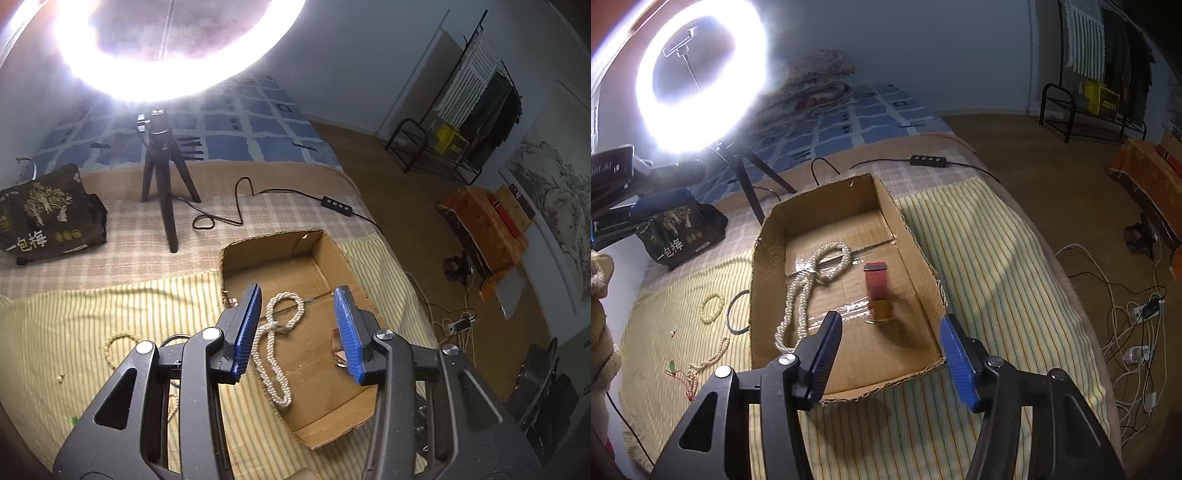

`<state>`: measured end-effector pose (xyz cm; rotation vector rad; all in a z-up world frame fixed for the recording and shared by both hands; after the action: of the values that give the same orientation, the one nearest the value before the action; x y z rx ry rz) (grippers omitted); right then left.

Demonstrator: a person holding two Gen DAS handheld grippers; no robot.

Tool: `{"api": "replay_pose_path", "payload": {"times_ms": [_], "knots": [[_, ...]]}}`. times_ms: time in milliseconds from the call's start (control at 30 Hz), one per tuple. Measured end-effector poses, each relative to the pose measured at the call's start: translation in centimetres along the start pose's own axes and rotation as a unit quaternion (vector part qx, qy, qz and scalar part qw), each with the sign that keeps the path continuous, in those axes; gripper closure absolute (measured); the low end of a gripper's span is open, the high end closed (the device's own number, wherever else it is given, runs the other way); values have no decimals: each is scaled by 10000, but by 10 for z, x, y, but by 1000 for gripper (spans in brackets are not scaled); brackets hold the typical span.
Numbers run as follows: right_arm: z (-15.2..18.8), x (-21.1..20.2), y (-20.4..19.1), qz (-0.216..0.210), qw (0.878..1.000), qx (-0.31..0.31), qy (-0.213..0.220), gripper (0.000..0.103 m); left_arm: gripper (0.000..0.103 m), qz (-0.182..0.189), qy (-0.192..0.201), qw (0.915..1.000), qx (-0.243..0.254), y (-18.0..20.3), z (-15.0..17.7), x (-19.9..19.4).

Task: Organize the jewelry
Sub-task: 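Open the left gripper over the box while the right gripper releases the watch inside, then withdraw both tools from the box toward the green pendant and pearl earring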

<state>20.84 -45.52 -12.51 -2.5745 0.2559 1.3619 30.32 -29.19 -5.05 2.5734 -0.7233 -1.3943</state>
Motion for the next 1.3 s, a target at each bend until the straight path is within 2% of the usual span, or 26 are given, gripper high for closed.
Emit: {"api": "replay_pose_path", "payload": {"times_ms": [367, 633, 933, 1133, 1300], "knots": [[-3, -17, -2, -101, 9997, 43, 208, 45, 62, -269, 220, 9994, 78, -19, 11, -36], [-4, -30, -13, -181, 9991, -28, 395, 42, 62, -524, 400, 9978, 3, -50, 26, -73], [4, -44, -35, -347, 9974, -256, 583, 35, 62, -988, 472, 9939, -143, -108, 57, -106], [11, -50, -55, -411, 9947, -561, 760, 28, 62, -1019, 368, 9926, -541, -157, 83, -121], [22, -46, -75, -577, 9930, -826, 611, 27, 62, -1038, 191, 9907, -859, -191, 102, -124]]}}
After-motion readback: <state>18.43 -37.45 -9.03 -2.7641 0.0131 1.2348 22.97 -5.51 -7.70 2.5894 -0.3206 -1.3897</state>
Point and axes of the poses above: each gripper's, at about its wrist camera, not at the fingertips, and x roughly the way its jaws point, y to its right, z to its underside, the point moved 3 cm from there along x, roughly the way its jaws point, and after that the axes turned 2 degrees about -y, right-handed, at the moved point
